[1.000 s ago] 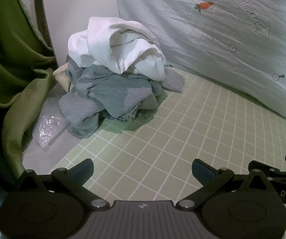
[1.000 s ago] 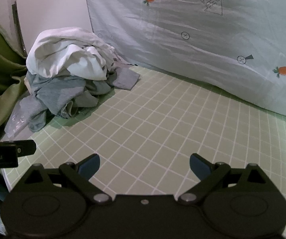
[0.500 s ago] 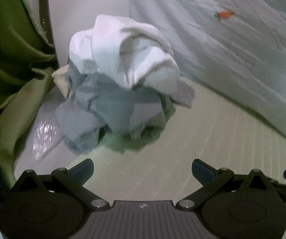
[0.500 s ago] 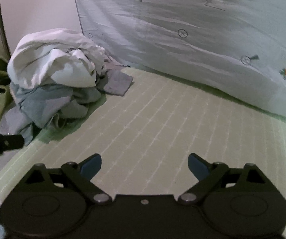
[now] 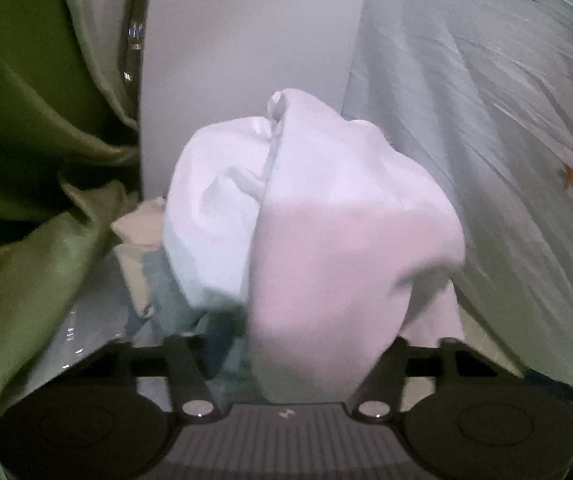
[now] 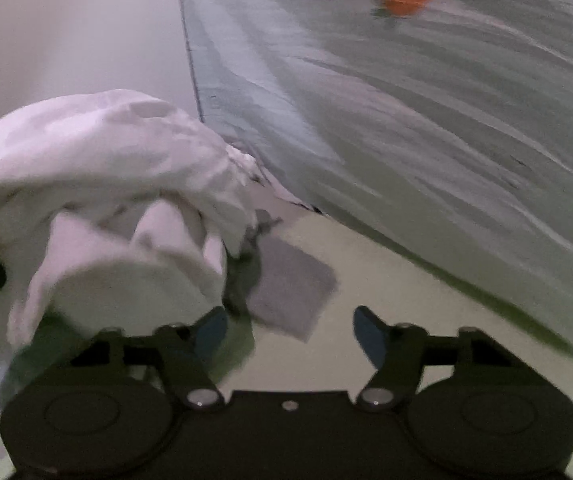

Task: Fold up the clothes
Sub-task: 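Grasp the white shirt with both grippers and lift it from the pile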

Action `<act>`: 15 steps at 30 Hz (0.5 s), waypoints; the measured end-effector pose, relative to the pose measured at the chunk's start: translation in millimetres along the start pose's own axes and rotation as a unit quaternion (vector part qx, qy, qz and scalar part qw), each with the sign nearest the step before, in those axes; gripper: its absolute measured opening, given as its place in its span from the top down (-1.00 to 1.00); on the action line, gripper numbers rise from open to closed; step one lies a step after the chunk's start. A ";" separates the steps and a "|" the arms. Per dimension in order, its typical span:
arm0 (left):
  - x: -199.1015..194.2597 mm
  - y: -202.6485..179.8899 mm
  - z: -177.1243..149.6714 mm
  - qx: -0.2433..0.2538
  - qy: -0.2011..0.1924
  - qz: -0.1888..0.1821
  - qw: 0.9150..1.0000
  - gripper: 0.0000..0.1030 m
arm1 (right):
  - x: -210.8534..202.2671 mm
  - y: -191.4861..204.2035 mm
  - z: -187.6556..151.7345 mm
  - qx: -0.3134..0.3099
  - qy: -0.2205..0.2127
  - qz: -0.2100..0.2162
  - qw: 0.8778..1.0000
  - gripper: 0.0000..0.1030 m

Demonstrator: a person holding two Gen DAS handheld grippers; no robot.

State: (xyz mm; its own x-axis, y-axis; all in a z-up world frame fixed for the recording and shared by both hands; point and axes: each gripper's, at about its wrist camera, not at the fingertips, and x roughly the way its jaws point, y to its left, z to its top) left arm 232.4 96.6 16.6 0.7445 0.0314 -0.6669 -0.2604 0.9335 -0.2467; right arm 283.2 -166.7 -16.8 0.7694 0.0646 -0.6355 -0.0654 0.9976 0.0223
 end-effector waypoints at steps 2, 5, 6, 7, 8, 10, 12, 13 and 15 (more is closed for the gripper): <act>11.1 3.1 5.1 -0.010 0.013 -0.009 1.000 0.18 | 24.7 6.6 16.9 -0.005 0.000 0.015 1.000 -0.07; 19.1 5.4 4.2 -0.012 0.020 -0.010 1.000 0.18 | 53.2 16.1 32.9 -0.021 -0.006 0.033 0.999 -0.07; 20.8 7.4 4.2 -0.014 0.022 -0.013 1.000 0.18 | 61.8 19.0 37.7 -0.027 -0.009 0.039 0.999 -0.07; 22.3 9.9 4.8 -0.019 0.024 -0.017 0.999 0.18 | 69.0 20.8 41.1 -0.031 -0.011 0.048 0.998 -0.04; 23.6 12.1 5.3 -0.022 0.026 -0.021 0.999 0.17 | 76.0 22.6 44.4 -0.036 -0.013 0.057 0.998 -0.04; 27.7 15.8 7.0 -0.025 0.029 -0.026 0.999 0.17 | 84.5 28.5 48.5 -0.052 -0.022 0.068 0.996 -0.04; 30.7 17.4 7.6 -0.024 0.029 -0.030 0.999 0.17 | 94.1 33.6 52.1 -0.071 -0.031 0.069 0.995 -0.05; 31.3 17.4 7.2 -0.023 0.029 -0.031 0.999 0.17 | 96.6 34.3 53.0 -0.077 -0.034 0.070 0.994 -0.04; 31.7 17.1 6.1 -0.022 0.028 -0.031 0.999 0.18 | 99.3 33.8 55.3 -0.079 -0.038 0.072 0.993 0.41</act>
State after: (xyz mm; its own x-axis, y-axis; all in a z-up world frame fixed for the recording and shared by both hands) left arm 255.3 115.7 -4.5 0.7250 -0.0479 -0.6871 -0.2419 0.9163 -0.3191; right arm 392.5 -125.1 -36.5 0.7897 0.2146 -0.5747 -0.2736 0.9617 -0.0168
